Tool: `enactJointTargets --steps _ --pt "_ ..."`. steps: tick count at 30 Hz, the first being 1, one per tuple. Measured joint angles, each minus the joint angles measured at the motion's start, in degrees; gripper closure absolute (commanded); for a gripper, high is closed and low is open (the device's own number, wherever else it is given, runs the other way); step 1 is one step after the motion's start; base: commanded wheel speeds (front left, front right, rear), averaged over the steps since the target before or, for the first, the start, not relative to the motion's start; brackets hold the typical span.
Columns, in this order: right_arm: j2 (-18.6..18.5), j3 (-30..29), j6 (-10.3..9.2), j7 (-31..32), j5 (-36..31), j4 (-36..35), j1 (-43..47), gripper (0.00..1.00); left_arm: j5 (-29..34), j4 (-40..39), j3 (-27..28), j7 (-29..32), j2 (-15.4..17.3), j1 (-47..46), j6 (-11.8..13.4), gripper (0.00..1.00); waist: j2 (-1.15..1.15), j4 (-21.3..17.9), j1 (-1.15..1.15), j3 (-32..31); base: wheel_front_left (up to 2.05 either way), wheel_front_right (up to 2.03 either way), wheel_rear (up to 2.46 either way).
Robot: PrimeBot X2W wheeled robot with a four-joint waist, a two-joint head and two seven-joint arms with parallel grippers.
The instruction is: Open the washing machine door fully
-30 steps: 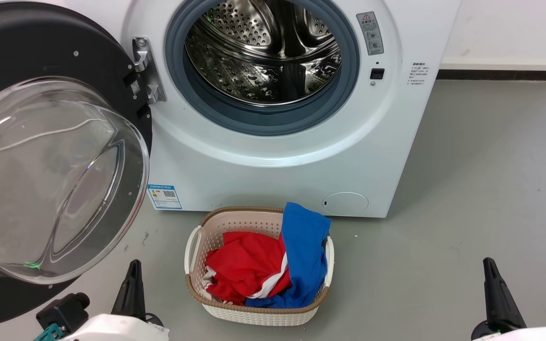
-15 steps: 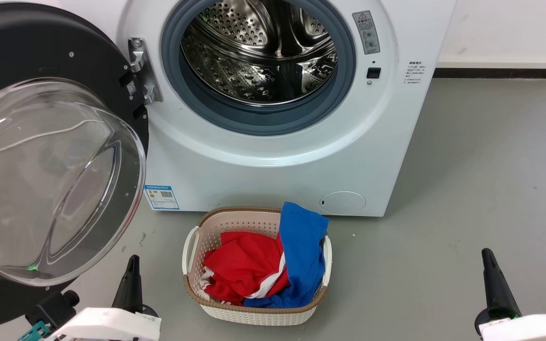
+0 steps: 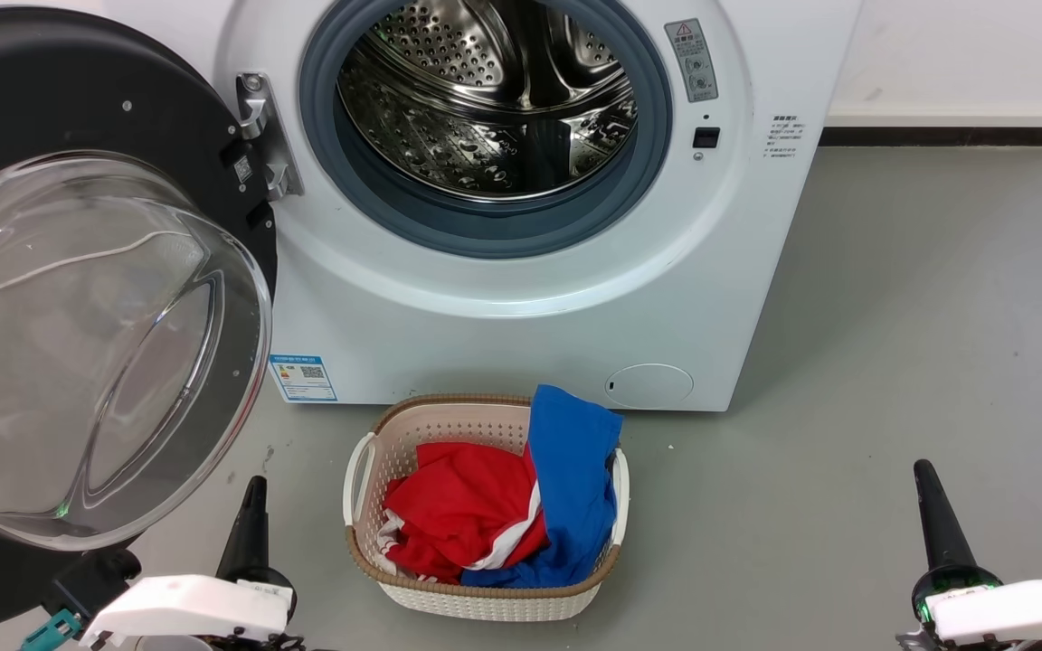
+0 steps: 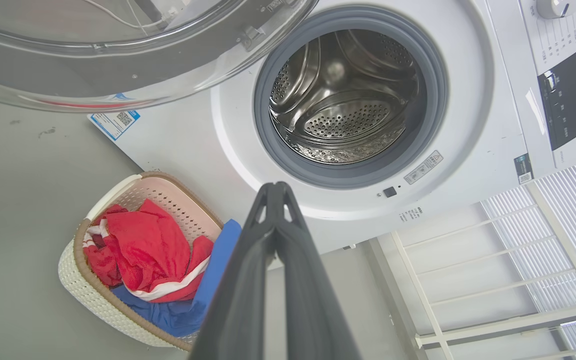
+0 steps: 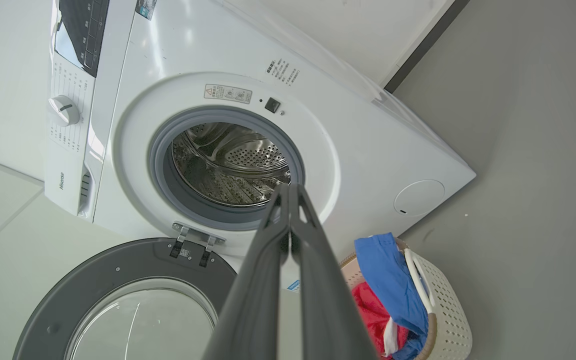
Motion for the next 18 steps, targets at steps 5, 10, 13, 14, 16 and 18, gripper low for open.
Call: enactJointTargets --steps 5,10,13,14,16,18 --pt "0.0 0.0 -0.01 0.8 3.1 0.6 -0.7 1.0 -3.4 0.2 0.2 0.8 0.0 -0.6 -0.1 1.0 0.0 -0.2 0.0 0.0 0.0 0.0 0.0" --pt "-0.1 -0.1 0.0 1.5 5.9 1.0 -1.3 1.0 -6.6 0.4 0.4 1.6 0.0 -0.9 -0.4 1.0 0.0 -0.3 0.0 0.1 0.0 0.0 0.0" --pt "-0.1 -0.2 -0.01 2.0 7.7 1.3 -1.7 1.0 -8.5 0.5 0.5 2.1 0.0 -1.2 -0.5 1.0 0.0 -0.4 0.0 0.1 0.0 0.0 0.0" --pt "-0.1 -0.2 0.0 2.1 8.2 1.4 -2.0 1.0 -9.1 0.6 0.6 2.1 0.0 -1.3 -0.5 1.0 0.0 -0.5 0.0 0.1 0.0 0.0 0.0" --pt "-0.1 -0.2 0.0 2.5 9.3 1.6 -2.4 1.0 -10.3 0.6 0.6 2.4 0.0 -1.5 -0.5 1.0 0.0 -0.6 0.0 0.1 0.0 0.0 0.0" --pt "-0.1 -0.2 -0.01 2.8 10.4 1.8 -2.5 1.0 -11.4 0.7 0.7 2.8 0.0 -1.6 -0.5 1.0 0.0 -0.6 0.0 0.1 0.0 0.0 0.0"
